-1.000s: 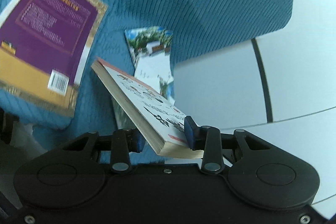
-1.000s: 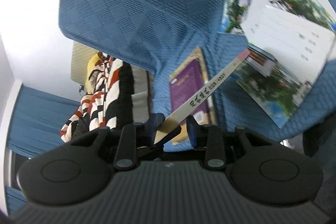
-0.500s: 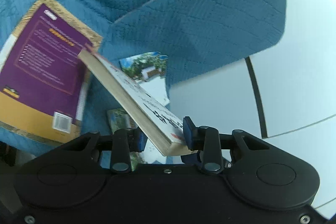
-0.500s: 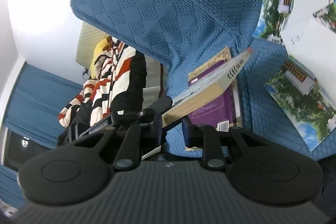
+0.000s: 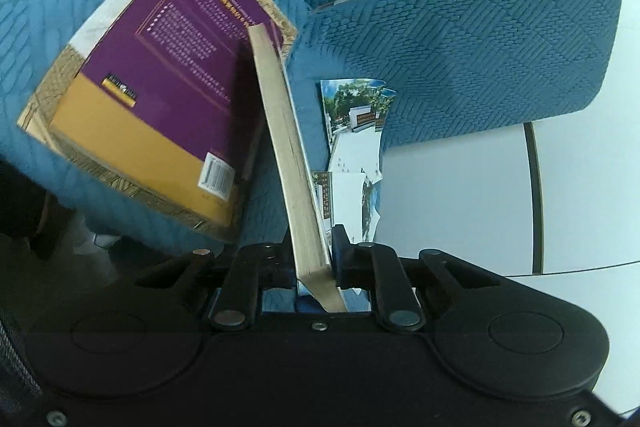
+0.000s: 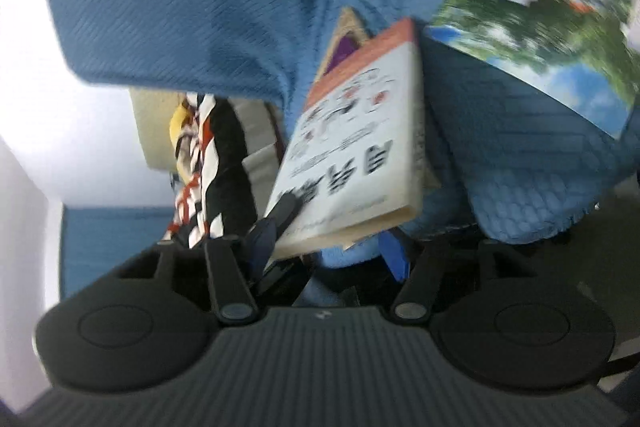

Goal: Organize objects
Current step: 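Carry the orange book over the purple paperback and tilt it down, then lower the orange book flat onto the purple paperback and open both grippers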

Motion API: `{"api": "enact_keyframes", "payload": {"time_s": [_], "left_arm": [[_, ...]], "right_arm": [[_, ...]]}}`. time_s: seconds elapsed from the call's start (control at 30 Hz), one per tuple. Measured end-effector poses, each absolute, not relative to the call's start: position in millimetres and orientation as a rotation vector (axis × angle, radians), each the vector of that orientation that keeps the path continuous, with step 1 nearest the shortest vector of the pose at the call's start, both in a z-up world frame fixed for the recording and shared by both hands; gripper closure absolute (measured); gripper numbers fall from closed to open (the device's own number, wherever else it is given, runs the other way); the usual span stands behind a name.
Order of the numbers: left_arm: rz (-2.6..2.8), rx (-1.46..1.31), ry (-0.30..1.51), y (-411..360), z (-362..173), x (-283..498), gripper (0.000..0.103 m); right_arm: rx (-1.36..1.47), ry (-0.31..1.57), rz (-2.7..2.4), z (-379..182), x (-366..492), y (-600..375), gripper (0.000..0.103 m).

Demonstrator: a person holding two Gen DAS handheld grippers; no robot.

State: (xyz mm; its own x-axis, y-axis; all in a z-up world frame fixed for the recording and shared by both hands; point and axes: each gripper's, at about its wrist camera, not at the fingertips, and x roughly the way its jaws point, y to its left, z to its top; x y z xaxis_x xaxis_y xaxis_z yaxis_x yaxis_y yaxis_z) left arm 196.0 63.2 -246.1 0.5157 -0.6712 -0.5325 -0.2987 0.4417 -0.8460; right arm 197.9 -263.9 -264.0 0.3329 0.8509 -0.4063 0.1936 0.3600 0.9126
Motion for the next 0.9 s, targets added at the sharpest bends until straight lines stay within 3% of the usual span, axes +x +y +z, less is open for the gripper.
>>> {"api": "enact_keyframes", "payload": {"time_s": [0.2,0.33,0.37,0.4,0.43,0.7,0.9], "left_arm": [[-0.261,-1.134,1.053,70,-247,190,0.091],[-0.257,-1.142,1.030,79,-241,189,0.089],[-0.257,-1.150,1.024,82,-239,190,0.088],[-0.257,-1.160,1.018,86,-236,192,0.088],[-0.266,-1.178,1.011,91,-234,194,0.087],[-0.335,-1.232,0.881,120,-202,214,0.084],[-0.283,-1.212,0.871,145,-214,228,0.082]], "right_arm": [[1.264,1.138,0.486,-303,205,-274,0.045],[1.251,1.112,0.538,-292,210,-271,0.049],[1.206,1.111,0.551,-285,211,-268,0.055],[1.164,1.111,0.557,-278,213,-266,0.068],[1.133,1.109,0.557,-271,214,-264,0.073],[1.050,0.966,0.652,-207,242,-241,0.074],[1.002,0.950,0.680,-204,270,-214,0.074]]}}
